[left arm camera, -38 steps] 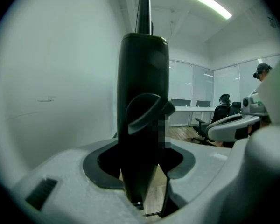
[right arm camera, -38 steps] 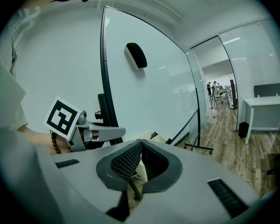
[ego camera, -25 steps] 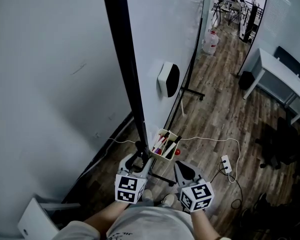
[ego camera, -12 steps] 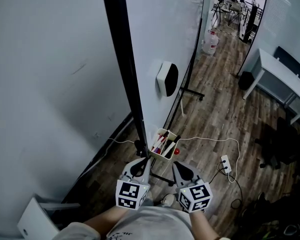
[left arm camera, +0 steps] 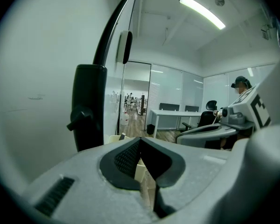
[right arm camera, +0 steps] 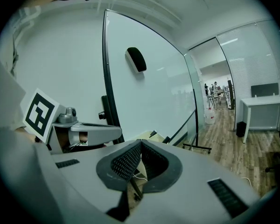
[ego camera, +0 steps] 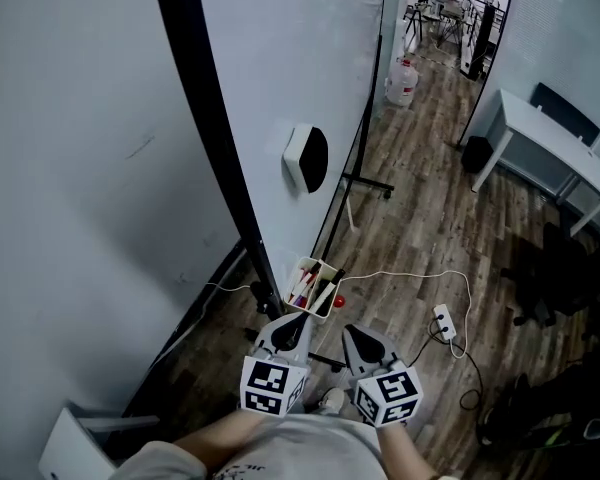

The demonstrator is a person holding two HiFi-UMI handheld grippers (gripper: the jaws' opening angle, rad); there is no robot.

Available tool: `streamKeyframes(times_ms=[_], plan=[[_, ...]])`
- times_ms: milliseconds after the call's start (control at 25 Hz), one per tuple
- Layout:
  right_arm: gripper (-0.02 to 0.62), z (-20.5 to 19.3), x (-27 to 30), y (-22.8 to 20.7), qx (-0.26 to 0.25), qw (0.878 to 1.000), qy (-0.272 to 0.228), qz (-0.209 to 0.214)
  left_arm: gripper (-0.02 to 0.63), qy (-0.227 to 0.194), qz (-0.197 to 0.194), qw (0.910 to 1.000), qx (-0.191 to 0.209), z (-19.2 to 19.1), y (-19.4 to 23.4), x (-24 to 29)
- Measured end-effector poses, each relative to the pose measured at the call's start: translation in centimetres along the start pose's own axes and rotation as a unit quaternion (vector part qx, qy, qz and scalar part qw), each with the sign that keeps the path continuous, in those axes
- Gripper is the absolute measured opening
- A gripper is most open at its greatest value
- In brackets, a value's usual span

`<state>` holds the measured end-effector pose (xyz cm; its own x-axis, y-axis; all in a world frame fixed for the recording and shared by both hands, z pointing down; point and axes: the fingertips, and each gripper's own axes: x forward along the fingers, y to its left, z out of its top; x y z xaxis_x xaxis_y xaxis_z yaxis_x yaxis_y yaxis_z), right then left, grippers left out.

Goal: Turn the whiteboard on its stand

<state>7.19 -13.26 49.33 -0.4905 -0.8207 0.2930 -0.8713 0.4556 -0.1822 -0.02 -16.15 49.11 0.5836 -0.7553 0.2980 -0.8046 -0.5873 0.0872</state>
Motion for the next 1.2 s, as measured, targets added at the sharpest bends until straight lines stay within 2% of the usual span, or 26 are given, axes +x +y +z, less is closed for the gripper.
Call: streamKeyframes(times_ms=[280, 880, 1080, 1200], plan=[[0.006, -0.1, -0.7, -0.7, -0.001, 1.000, -0.004, -0.012, 0.011, -0.007, -0.017, 0.9998, -0.007, 0.3, -1.1, 1.4], [0.006, -0.1, -1.1, -0.2, -0.013, 1.000, 0.009, -0.004, 0.011, 0.001, -0.027, 0.9996, -0.003, 0.0, -1.6, 1.4], [0.006, -0.1, -1.2, -0.1, -0.018, 1.000, 0.009, -0.002, 0.011, -0.002, -0.031, 0.9994, 0.018, 0.0, -2.2, 1.2], [0.006, 0.0, -1.3, -0.1, -0.022, 1.000, 0.011, -0.004, 0.011, 0.000, -0.036, 0.9992, 0.016, 0.0, -2.4, 1.1]])
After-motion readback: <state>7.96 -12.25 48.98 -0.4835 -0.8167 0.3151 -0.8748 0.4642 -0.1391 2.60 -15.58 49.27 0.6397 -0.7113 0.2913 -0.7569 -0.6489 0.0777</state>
